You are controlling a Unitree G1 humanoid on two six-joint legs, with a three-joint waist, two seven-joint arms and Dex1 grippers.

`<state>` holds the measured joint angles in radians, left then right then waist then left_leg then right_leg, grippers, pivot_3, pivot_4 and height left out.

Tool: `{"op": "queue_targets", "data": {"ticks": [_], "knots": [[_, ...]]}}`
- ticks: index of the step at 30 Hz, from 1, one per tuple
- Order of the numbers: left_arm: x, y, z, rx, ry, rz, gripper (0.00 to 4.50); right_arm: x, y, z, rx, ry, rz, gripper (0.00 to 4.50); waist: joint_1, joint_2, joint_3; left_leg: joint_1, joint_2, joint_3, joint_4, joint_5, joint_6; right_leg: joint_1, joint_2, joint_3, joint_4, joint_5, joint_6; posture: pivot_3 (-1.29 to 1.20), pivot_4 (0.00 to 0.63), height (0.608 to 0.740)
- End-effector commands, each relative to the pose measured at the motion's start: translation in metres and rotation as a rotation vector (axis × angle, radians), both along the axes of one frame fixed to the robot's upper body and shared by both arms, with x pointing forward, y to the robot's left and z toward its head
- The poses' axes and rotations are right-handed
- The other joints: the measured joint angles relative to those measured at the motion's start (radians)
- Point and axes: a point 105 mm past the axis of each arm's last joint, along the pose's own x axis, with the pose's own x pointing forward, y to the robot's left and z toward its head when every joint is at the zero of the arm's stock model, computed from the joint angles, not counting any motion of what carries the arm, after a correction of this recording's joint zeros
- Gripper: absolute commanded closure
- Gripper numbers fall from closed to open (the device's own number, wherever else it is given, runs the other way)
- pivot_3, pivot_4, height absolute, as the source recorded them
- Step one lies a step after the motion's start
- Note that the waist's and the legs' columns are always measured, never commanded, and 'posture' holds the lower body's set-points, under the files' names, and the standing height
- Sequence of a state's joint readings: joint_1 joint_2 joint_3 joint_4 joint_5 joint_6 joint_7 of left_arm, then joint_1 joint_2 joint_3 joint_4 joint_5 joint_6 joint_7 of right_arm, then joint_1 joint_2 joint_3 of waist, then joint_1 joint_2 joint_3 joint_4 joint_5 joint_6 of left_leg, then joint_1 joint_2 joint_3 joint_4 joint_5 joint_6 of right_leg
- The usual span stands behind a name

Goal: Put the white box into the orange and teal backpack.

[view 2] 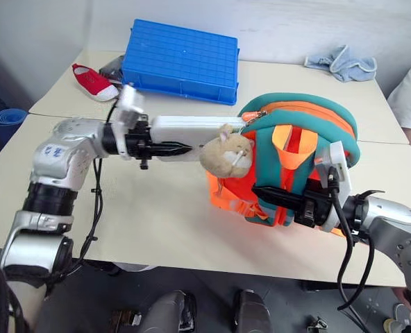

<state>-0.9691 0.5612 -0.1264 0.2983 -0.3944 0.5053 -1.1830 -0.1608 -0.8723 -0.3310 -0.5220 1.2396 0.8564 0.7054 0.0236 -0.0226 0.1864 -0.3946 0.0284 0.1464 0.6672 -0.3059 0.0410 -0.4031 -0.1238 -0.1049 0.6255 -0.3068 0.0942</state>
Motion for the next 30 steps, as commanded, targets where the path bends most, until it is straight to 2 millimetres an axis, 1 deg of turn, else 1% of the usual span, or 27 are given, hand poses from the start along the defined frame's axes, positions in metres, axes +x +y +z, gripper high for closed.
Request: {"op": "queue_targets", "data": {"ticks": [1,3,5,6,7,8,10,12,14,16,17,20,23,24,26,27,30], "knots": [[0.004,-0.017,-0.015,0.096,0.064,-0.002,3.27,-0.004,0.000,0.012,0.011,-0.057,0.009,4.49,0.000,0.000,0.000,0.000,0.000,0.000,0.000,0.000,0.000,0.000,0.000,0.000,0.000,0.000,0.000,0.00,0.150,0.740],[0.001,-0.050,-0.006,0.076,0.021,-0.072,3.27,-0.003,0.000,0.010,0.000,-0.060,0.008,4.49,0.006,0.000,0.000,-0.001,0.000,-0.001,0.001,0.000,0.001,0.000,0.000,-0.001,0.000,0.000,0.000,0.00,0.150,0.740],[-0.012,-0.082,0.004,0.057,-0.008,-0.186,3.27,-0.001,0.001,0.011,-0.003,-0.067,0.008,4.49,0.010,0.000,0.000,-0.004,-0.001,-0.004,0.005,0.000,0.002,0.000,-0.001,-0.001,-0.001,0.000,0.000,0.00,0.150,0.740],[-0.015,-0.093,0.007,0.055,-0.026,-0.219,3.27,0.000,0.001,0.012,0.001,-0.070,0.008,4.49,0.011,0.000,0.000,-0.008,0.000,-0.006,0.009,0.000,0.002,-0.001,0.000,-0.001,0.000,0.000,0.001,0.00,0.150,0.740],[-0.017,-0.099,0.009,0.056,-0.038,-0.234,3.27,0.000,0.001,0.013,0.005,-0.072,0.008,4.49,0.011,0.000,0.000,-0.012,0.000,-0.007,0.013,0.000,0.003,-0.003,0.000,-0.001,0.001,0.001,0.001,0.00,0.150,0.740],[-0.016,-0.114,0.013,0.048,-0.065,-0.248,3.27,0.001,0.002,0.013,0.002,-0.077,0.009,4.49,0.009,0.000,0.000,-0.014,-0.001,-0.006,0.014,-0.001,0.004,-0.005,0.000,-0.002,0.002,0.001,0.003,0.00,0.150,0.740],[-0.017,-0.137,0.015,0.047,-0.116,-0.275,3.27,0.002,0.004,0.013,-0.004,-0.083,0.013,4.49,0.006,0.000,0.000,-0.014,-0.001,-0.004,0.014,-0.001,0.005,-0.006,0.002,-0.003,0.002,0.002,0.004,0.00,0.150,0.740],[-0.020,-0.153,0.017,0.028,-0.129,-0.304,3.27,0.003,0.005,0.015,-0.005,-0.090,0.017,4.49,0.003,0.000,0.000,-0.015,-0.001,-0.003,0.014,-0.002,0.006,-0.006,0.003,-0.004,0.001,0.003,0.005,0.00,0.150,0.740],[-0.023,-0.158,0.014,0.016,-0.103,-0.339,3.27,0.004,0.006,0.016,-0.006,-0.101,0.012,4.49,-0.001,0.000,0.000,-0.014,-0.001,-0.003,0.014,-0.002,0.006,-0.007,0.003,-0.003,0.000,0.003,0.005,0.00,0.150,0.740],[-0.022,-0.154,0.012,0.001,-0.081,-0.345,2.57,0.004,0.007,0.016,-0.007,-0.106,0.006,4.50,-0.003,0.000,0.000,-0.014,0.001,-0.002,0.013,-0.002,0.006,-0.008,0.004,-0.002,0.000,0.003,0.005,0.00,0.150,0.740],[-0.020,-0.149,0.012,-0.010,-0.071,-0.337,2.34,0.004,0.006,0.015,-0.006,-0.106,0.000,4.50,-0.003,0.000,0.000,-0.014,0.001,-0.002,0.013,-0.002,0.005,-0.009,0.005,-0.002,0.001,0.003,0.004,0.00,0.150,0.740],[-0.015,-0.133,0.013,-0.050,-0.034,-0.327,1.40,0.005,0.004,0.012,-0.004,-0.102,-0.030,4.50,-0.003,0.000,0.000,-0.014,0.002,-0.002,0.014,-0.001,0.005,-0.009,0.006,-0.002,0.001,0.002,0.004,0.00,0.150,0.740],[-0.008,-0.099,0.017,-0.049,-0.021,-0.315,0.54,0.004,0.001,0.007,0.006,-0.097,-0.061,4.50,-0.004,0.000,0.000,-0.014,0.002,-0.002,0.014,-0.001,0.005,-0.009,0.006,-0.002,0.002,0.002,0.004,0.00,0.150,0.740],[-0.004,-0.084,0.017,-0.035,-0.053,-0.305,0.38,0.006,0.000,0.007,0.009,-0.105,-0.079,4.50,-0.006,0.001,0.000,-0.014,0.002,-0.002,0.014,-0.001,0.005,-0.009,0.006,-0.002,0.002,0.002,0.004,0.00,0.150,0.740],[0.000,-0.060,0.015,-0.012,-0.103,-0.297,0.38,0.008,-0.001,0.007,0.015,-0.116,-0.102,4.50,-0.012,0.001,0.000,-0.014,0.002,-0.002,0.014,-0.001,0.004,-0.009,0.006,-0.001,0.002,0.002,0.004,0.00,0.150,0.740],[0.000,-0.046,0.015,-0.018,-0.115,-0.306,0.38,0.009,-0.001,0.006,0.015,-0.119,-0.111,4.50,-0.013,0.001,0.000,-0.014,0.002,-0.002,0.014,-0.001,0.004,-0.009,0.006,-0.001,0.002,0.002,0.004,0.00,0.150,0.740],[-0.005,-0.018,0.009,-0.006,-0.137,-0.323,0.38,0.010,-0.001,0.003,0.007,-0.113,-0.116,4.50,-0.015,0.001,0.000,-0.013,0.002,-0.002,0.014,-0.001,0.004,-0.008,0.006,-0.002,0.002,0.002,0.004,0.00,0.150,0.740]]}}
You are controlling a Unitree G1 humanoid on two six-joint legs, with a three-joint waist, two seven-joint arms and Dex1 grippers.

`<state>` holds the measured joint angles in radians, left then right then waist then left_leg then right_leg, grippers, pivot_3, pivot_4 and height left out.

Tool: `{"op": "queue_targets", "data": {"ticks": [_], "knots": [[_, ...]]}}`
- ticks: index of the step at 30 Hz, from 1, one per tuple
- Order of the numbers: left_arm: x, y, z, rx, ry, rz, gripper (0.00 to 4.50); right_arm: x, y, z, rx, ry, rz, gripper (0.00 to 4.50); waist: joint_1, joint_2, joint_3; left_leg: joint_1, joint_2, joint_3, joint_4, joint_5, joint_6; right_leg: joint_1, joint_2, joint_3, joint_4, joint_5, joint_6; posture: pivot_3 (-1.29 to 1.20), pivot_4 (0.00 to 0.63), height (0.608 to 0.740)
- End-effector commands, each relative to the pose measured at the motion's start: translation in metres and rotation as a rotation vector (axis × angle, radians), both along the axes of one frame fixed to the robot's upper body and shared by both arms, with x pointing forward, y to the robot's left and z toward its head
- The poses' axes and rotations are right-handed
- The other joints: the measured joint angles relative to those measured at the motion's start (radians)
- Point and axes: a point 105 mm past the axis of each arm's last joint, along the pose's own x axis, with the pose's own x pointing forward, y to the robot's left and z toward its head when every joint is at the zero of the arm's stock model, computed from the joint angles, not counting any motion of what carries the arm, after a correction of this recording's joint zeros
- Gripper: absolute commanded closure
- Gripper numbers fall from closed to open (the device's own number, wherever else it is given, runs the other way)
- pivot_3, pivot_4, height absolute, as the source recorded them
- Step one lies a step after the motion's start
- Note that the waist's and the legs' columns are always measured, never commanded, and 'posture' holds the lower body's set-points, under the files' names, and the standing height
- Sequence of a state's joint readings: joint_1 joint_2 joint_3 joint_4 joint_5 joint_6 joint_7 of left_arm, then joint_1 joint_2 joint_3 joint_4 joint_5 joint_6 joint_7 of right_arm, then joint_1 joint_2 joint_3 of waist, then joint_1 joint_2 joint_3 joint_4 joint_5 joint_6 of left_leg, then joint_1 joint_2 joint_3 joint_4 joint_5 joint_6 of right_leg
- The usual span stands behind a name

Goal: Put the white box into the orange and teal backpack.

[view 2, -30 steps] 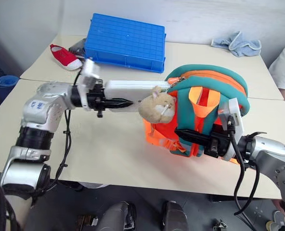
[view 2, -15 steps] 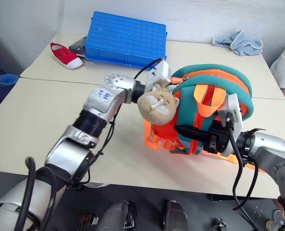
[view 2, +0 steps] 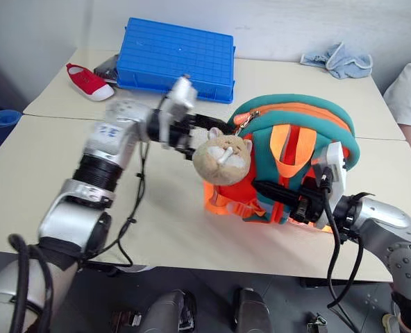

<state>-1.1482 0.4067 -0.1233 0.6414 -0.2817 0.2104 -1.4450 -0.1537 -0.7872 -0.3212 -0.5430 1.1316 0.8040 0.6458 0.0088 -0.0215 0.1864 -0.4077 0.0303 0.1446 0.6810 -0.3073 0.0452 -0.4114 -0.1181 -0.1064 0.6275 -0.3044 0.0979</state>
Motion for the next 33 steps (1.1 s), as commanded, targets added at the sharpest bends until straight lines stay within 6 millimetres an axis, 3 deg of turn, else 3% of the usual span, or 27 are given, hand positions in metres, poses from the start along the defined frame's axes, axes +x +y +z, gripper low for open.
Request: {"op": "queue_targets", "data": {"ticks": [1,6,13,17,20,23,26,29,33], "knots": [[-0.011,0.019,0.001,-0.016,-0.070,-0.061,0.38,-0.002,-0.001,0.005,-0.009,-0.046,-0.012,4.50,0.000,0.000,0.000,0.000,0.000,0.000,0.000,0.000,0.000,0.000,0.000,0.000,0.000,0.000,0.000,0.00,0.150,0.740],[-0.032,0.023,0.014,-0.145,-0.076,-0.094,0.38,-0.001,-0.002,0.003,-0.017,-0.042,-0.018,4.50,0.015,0.000,0.000,-0.001,-0.001,-0.001,0.002,0.000,0.001,0.001,-0.001,0.000,0.001,0.000,0.000,0.00,0.150,0.740],[-0.070,-0.006,0.012,-0.204,-0.088,-0.138,0.38,0.002,-0.004,0.004,-0.016,-0.046,-0.028,4.50,0.013,0.000,0.000,0.000,-0.001,-0.001,0.002,-0.001,0.001,0.004,0.000,0.003,0.001,0.001,0.001,0.00,0.150,0.740],[-0.067,-0.029,0.000,-0.239,-0.077,-0.075,0.38,0.006,-0.006,0.006,-0.008,-0.055,-0.042,4.50,0.014,0.000,0.000,0.002,-0.001,-0.001,0.002,0.000,0.001,0.004,0.000,0.003,0.001,0.001,0.001,0.00,0.150,0.740],[-0.064,-0.046,-0.009,-0.226,-0.130,-0.025,0.95,0.008,-0.007,0.009,0.016,-0.066,-0.066,4.50,0.016,0.000,0.000,0.001,-0.002,-0.001,0.002,0.000,0.001,0.004,0.000,0.003,0.000,0.001,0.001,0.00,0.150,0.740],[-0.066,-0.056,-0.002,-0.267,-0.136,0.005,1.87,0.005,-0.006,0.009,0.055,-0.060,-0.075,4.50,0.015,0.000,0.000,0.001,-0.001,-0.001,0.002,0.000,0.001,0.004,0.000,0.003,0.001,0.001,0.001,0.00,0.150,0.740],[-0.071,-0.041,-0.001,-0.269,-0.125,-0.010,2.74,0.007,-0.016,0.016,0.119,-0.068,-0.123,4.50,0.015,0.000,0.000,0.001,-0.001,-0.001,0.002,0.000,0.001,0.004,0.000,0.003,0.001,0.001,0.001,0.00,0.150,0.740],[-0.060,-0.010,0.008,-0.263,-0.119,0.033,3.57,0.006,-0.022,0.013,0.108,-0.054,-0.148,4.50,0.010,0.000,0.000,0.002,-0.001,-0.001,0.002,0.000,0.001,0.003,0.000,0.003,0.001,0.001,0.001,0.00,0.150,0.740],[-0.009,0.054,0.030,-0.207,-0.169,0.310,4.32,0.000,-0.028,0.005,0.100,-0.032,-0.171,4.50,0.013,0.000,0.000,0.002,0.000,-0.001,0.002,0.001,0.000,0.003,0.001,0.002,0.001,0.000,0.000,0.00,0.150,0.740]]}}
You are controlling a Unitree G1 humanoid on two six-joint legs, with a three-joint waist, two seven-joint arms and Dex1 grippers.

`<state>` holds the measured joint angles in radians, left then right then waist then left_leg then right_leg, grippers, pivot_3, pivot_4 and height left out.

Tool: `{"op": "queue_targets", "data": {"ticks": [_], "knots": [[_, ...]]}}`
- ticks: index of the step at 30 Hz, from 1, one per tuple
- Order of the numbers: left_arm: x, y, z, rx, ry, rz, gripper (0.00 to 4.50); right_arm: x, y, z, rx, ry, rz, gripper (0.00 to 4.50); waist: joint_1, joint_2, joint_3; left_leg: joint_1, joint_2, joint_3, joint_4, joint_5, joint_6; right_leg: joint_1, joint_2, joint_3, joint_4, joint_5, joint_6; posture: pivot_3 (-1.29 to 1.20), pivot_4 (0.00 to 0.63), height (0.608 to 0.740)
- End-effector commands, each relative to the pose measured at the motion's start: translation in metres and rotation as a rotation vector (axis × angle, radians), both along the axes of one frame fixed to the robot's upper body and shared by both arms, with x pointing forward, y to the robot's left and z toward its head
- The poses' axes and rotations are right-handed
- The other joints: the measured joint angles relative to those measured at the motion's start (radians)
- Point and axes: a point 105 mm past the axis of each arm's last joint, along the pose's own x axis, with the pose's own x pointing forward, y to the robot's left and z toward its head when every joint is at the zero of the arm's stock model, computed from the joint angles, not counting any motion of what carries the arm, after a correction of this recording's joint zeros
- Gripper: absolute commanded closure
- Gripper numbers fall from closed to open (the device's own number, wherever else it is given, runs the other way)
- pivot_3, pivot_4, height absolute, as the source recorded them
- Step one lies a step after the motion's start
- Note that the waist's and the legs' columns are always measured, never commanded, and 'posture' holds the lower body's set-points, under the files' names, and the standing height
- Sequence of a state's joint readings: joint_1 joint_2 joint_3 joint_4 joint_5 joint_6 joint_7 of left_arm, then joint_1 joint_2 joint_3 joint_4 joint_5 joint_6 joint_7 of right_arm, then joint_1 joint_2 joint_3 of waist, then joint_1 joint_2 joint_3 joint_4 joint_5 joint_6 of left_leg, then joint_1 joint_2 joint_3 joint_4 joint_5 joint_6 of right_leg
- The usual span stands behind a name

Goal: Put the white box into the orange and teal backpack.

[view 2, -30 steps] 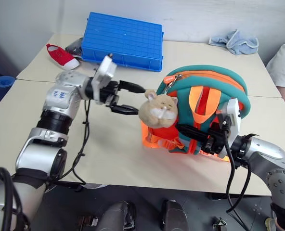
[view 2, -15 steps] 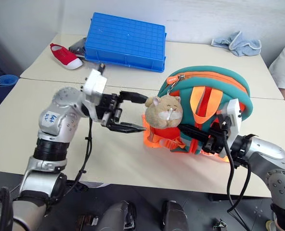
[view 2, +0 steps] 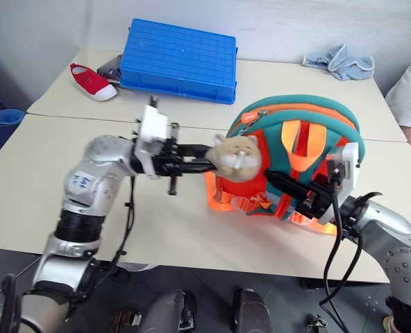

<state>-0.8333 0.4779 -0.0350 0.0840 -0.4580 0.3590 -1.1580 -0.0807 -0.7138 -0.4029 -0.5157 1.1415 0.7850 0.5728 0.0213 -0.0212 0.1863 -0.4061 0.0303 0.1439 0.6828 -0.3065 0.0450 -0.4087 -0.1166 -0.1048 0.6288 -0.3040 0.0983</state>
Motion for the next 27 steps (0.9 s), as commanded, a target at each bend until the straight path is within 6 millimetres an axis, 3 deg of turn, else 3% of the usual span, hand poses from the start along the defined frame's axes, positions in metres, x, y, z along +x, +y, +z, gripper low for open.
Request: {"op": "queue_targets", "data": {"ticks": [1,4,6,8,11,14,17,19,22,25,27], "knots": [[0.033,0.046,0.024,0.000,-0.065,0.206,4.36,-0.007,-0.005,0.011,-0.002,-0.060,-0.021,4.50,0.000,0.000,0.000,0.000,0.000,0.000,0.000,0.000,0.000,0.000,0.000,-0.001,0.000,0.000,0.000,0.00,0.150,0.740],[0.067,0.061,0.000,0.179,-0.047,0.376,4.36,-0.008,-0.008,0.010,0.003,-0.059,-0.036,4.50,0.006,0.000,0.000,0.000,-0.001,0.001,0.000,-0.001,0.001,0.000,0.000,-0.001,0.000,0.000,0.000,0.00,0.150,0.740],[0.075,0.059,-0.026,0.338,-0.077,0.377,4.36,-0.009,-0.009,0.009,0.006,-0.055,-0.040,4.50,0.006,0.000,0.000,0.000,-0.002,0.001,0.000,-0.001,0.001,0.001,0.000,-0.001,0.000,0.000,0.001,0.00,0.150,0.740],[0.069,0.040,-0.056,0.421,-0.052,0.273,4.36,-0.011,-0.009,0.010,0.012,-0.051,-0.041,4.50,0.005,0.000,0.000,0.000,-0.002,0.002,0.000,-0.001,0.002,0.001,0.000,0.000,0.000,0.001,0.001,0.00,0.150,0.740],[0.055,0.009,-0.089,0.399,0.053,0.136,4.36,-0.012,-0.010,0.009,0.010,-0.045,-0.043,4.50,0.004,0.000,0.000,-0.001,-0.002,0.002,-0.001,-0.002,0.002,0.001,0.000,0.000,0.000,0.001,0.002,0.00,0.150,0.740],[0.040,-0.009,-0.113,0.403,0.079,0.052,4.36,-0.011,-0.010,0.007,0.009,-0.041,-0.049,4.50,0.003,0.000,0.000,-0.001,-0.001,0.002,0.000,-0.002,0.002,0.000,0.000,0.000,0.000,0.001,0.002,0.00,0.150,0.740],[0.027,-0.014,-0.127,0.404,0.058,0.029,4.36,-0.012,-0.011,-0.004,0.012,0.012,-0.050,4.50,0.003,0.000,0.000,0.000,-0.001,0.002,0.000,-0.001,0.002,0.000,-0.001,0.000,-0.001,0.001,0.002,0.00,0.150,0.740],[0.023,-0.007,-0.118,0.326,0.112,0.060,4.36,-0.007,-0.017,-0.011,-0.056,-0.025,-0.112,3.85,0.003,0.000,0.000,0.000,-0.001,0.002,0.000,-0.002,0.002,0.001,-0.002,0.001,0.000,0.001,0.001,0.00,0.150,0.740],[0.021,0.023,-0.107,0.266,0.140,0.122,3.38,-0.007,-0.022,-0.020,-0.183,-0.095,-0.130,2.88,0.001,0.000,-0.001,0.000,-0.001,0.002,0.000,-0.002,0.002,0.001,-0.002,0.001,0.000,0.001,0.001,0.00,0.150,0.740],[0.016,0.061,-0.099,0.242,0.159,0.187,2.49,-0.009,-0.038,-0.029,-0.285,-0.192,-0.205,1.98,-0.008,0.000,-0.001,0.000,0.000,0.002,0.000,-0.001,0.002,0.000,-0.001,0.001,0.000,0.001,0.001,0.00,0.150,0.740],[0.005,0.086,-0.099,0.274,0.188,0.208,1.97,-0.025,-0.049,-0.052,-0.395,-0.109,-0.148,1.42,-0.010,0.001,-0.001,0.001,0.000,0.002,-0.001,-0.002,0.001,0.000,0.000,0.001,0.000,0.000,0.001,0.00,0.150,0.740]]}}
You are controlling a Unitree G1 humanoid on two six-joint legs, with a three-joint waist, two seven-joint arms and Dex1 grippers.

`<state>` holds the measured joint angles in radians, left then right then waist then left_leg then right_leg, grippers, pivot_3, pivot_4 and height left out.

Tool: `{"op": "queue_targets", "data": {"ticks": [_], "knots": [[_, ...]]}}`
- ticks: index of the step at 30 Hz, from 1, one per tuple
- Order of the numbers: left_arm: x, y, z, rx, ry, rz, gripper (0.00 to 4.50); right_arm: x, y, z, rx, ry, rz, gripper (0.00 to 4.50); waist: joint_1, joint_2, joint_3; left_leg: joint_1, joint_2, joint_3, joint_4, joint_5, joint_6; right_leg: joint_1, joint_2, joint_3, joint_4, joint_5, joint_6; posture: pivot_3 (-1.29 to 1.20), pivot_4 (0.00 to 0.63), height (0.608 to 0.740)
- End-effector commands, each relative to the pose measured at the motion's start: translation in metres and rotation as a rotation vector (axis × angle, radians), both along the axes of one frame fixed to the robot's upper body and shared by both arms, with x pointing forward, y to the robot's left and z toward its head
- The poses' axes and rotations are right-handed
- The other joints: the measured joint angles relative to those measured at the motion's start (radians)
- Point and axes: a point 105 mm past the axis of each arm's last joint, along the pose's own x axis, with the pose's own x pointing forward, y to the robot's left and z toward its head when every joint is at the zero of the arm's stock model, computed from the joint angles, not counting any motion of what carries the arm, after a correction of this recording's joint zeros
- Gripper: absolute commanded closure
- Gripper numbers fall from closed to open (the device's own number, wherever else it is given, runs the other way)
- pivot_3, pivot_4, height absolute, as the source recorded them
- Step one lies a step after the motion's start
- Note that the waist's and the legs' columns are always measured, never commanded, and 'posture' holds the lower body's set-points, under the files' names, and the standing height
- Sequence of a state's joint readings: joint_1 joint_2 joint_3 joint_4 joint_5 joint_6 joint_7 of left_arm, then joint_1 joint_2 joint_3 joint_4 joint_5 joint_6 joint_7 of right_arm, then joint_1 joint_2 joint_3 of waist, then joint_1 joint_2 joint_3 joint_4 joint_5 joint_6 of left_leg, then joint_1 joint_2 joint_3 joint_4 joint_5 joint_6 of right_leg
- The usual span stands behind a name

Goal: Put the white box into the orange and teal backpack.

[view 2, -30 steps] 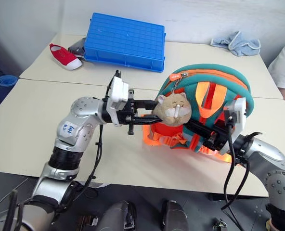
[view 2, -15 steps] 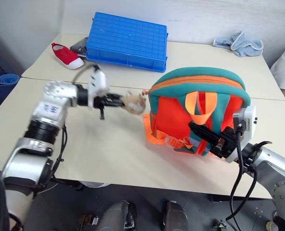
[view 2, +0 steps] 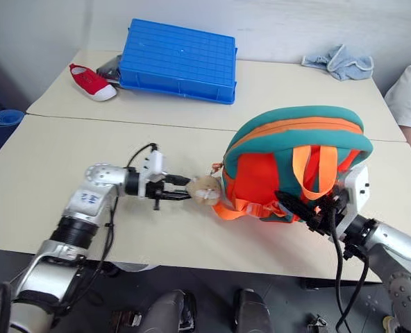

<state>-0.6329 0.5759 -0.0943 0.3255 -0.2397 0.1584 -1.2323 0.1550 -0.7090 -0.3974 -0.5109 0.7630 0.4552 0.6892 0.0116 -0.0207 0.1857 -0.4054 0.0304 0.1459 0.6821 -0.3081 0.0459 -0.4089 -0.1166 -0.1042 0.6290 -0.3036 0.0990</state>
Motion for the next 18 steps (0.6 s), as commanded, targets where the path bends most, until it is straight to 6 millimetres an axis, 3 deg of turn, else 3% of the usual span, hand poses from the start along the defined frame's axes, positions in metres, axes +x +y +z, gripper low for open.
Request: {"op": "queue_targets", "data": {"ticks": [1,4,6,9,12,18], "knots": [[-0.019,0.037,0.012,0.007,0.005,0.023,1.63,-0.025,-0.021,-0.023,-0.199,0.063,0.051,1.05,0.000,0.000,0.000,0.000,0.000,0.000,0.000,0.000,0.000,0.000,0.000,0.000,0.000,0.000,0.000,0.00,0.150,0.740],[-0.054,0.070,0.016,0.022,0.104,0.012,0.76,-0.036,-0.053,-0.016,-0.320,0.050,-0.009,0.09,-0.002,0.001,0.000,0.000,0.000,0.000,-0.001,-0.001,0.000,0.001,0.000,0.000,0.000,0.000,0.000,0.00,0.150,0.740],[-0.067,0.090,0.013,0.050,0.101,0.045,0.21,-0.042,-0.070,-0.011,-0.409,0.018,-0.022,0.00,-0.009,0.001,0.000,0.001,-0.001,0.001,0.000,-0.001,0.001,0.001,-0.002,0.001,-0.002,0.000,0.000,0.00,0.150,0.740],[-0.083,0.105,-0.001,0.095,0.105,0.106,0.21,-0.063,-0.077,-0.018,-0.523,-0.079,0.134,0.00,-0.012,0.001,0.000,0.005,-0.001,-0.002,-0.001,-0.004,0.000,0.006,-0.010,0.001,-0.004,0.000,0.000,0.00,0.150,0.740],[-0.106,0.109,-0.016,0.082,0.156,0.106,0.21,-0.063,-0.093,-0.033,-0.494,-0.043,0.118,0.00,-0.013,0.001,0.000,0.020,-0.001,-0.003,-0.012,-0.008,-0.007,0.020,-0.012,0.002,-0.009,-0.002,-0.003,0.00,0.150,0.740],[-0.094,0.104,-0.022,0.092,-0.004,0.184,0.21,-0.054,-0.100,-0.048,-0.428,-0.043,0.054,0.00,-0.014,0.003,0.001,0.020,-0.002,-0.004,-0.017,-0.003,-0.012,0.016,-0.014,0.003,-0.006,-0.003,-0.006,0.00,0.150,0.740]]}}
